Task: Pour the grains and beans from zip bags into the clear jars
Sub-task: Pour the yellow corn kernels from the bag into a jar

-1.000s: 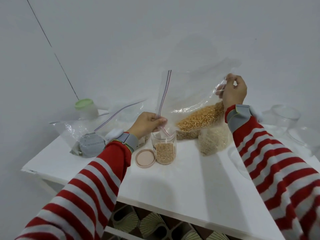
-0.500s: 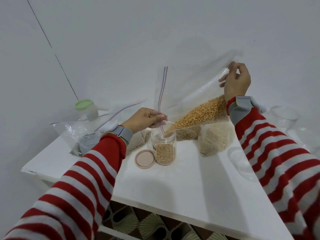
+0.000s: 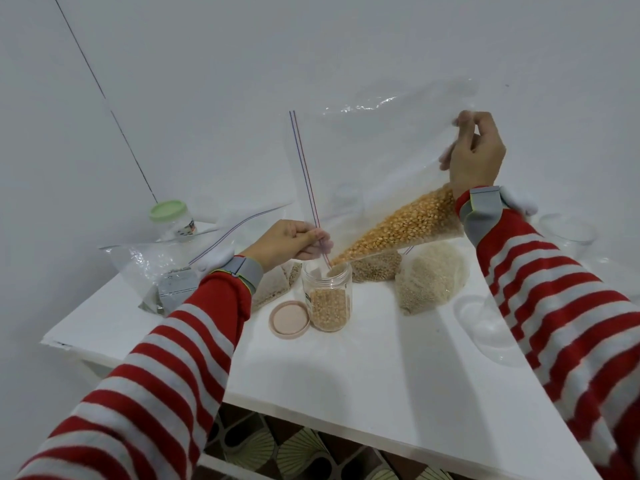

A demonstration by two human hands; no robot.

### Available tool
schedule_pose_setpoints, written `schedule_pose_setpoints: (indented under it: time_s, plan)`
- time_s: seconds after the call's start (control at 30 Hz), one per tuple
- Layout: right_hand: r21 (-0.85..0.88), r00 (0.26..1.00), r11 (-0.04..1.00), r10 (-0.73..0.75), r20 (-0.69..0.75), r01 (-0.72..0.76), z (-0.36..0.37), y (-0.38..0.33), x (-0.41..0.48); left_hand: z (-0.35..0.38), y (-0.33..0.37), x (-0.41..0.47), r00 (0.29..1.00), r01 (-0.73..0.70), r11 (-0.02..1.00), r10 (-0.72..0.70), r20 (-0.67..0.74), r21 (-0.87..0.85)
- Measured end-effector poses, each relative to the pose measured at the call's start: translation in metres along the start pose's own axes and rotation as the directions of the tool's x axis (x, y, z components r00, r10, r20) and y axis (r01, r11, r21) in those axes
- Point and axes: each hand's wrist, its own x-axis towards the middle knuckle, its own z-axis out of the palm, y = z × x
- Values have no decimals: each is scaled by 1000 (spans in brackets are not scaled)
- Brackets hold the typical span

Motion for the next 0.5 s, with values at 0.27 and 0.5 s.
schedule_pose_setpoints:
  time_s: [0.27, 0.5]
  plan:
    - [-176, 993, 977, -114, 27, 117, 7, 5, 5, -10, -1, -1, 998, -39, 994, 42, -36, 102]
    - [-258, 993, 959, -120, -6, 114, 13, 10, 9, -17, 1, 4, 994, -77, 941, 100, -53, 328]
